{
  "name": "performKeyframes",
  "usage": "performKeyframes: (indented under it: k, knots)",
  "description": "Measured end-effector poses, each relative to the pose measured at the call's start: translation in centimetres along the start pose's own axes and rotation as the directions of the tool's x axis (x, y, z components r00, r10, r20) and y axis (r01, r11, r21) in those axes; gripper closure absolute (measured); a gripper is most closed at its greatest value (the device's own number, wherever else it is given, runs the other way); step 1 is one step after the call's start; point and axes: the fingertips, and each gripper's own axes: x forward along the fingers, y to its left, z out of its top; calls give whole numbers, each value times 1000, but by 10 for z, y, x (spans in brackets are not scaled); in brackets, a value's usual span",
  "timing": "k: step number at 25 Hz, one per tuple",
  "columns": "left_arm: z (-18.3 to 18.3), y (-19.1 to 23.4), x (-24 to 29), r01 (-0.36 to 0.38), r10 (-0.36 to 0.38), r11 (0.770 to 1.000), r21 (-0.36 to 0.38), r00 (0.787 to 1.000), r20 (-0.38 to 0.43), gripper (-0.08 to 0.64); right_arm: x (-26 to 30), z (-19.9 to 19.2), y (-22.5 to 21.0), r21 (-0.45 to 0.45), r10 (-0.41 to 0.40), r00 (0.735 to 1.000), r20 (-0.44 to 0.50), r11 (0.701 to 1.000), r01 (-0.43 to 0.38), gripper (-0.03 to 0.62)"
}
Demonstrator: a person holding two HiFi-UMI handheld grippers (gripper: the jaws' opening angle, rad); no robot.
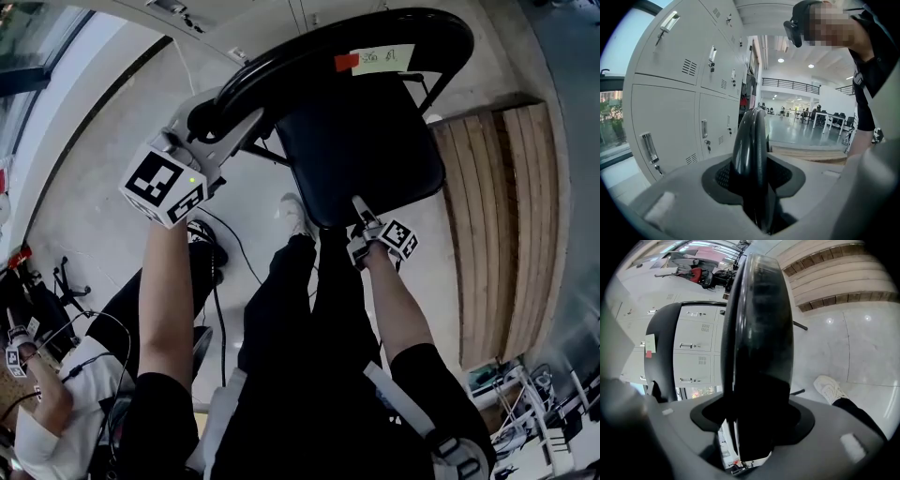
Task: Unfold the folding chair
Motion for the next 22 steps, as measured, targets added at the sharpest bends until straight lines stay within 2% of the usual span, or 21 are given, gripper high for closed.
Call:
performKeyframes:
  k: [3,5,8,11,13,16,17,20,21,22]
  knots:
    - [-1,1,1,7,-7,1000,11,1000,8,425,-1,-1,-3,7,-25,999,-27,1000,25,290]
    - [-4,2,2,9,-9,1000,10,1000,16,425,-9,-7,-8,-24,-72,994,-86,997,70,279]
    - [-6,2,2,7,-7,1000,2,999,31,425,-34,-16,-12,-172,-183,967,-178,973,152,295]
    - [-8,3,2,9,-9,1000,2,999,44,425,-64,-11,-1,-363,-294,938,-183,907,213,380]
    - [-8,3,1,5,-4,1000,-9,999,51,425,-75,-1,19,-495,-340,927,-159,840,223,422]
    - [-8,1,2,9,-8,1000,-6,998,61,423,-61,10,58,-675,-388,913,-124,708,209,456]
    - [-7,1,3,13,-12,1000,-6,998,65,425,-49,12,68,-732,-408,906,-114,651,201,460]
    - [-6,1,5,19,-18,1000,-17,996,84,425,-10,14,83,-874,-491,869,-65,448,188,533]
    - [-5,1,5,17,-15,1000,-21,996,89,425,2,12,83,-904,-517,854,-55,390,177,557]
    - [-5,2,4,15,-12,1000,-23,996,92,423,12,7,81,-925,-543,838,-55,343,162,571]
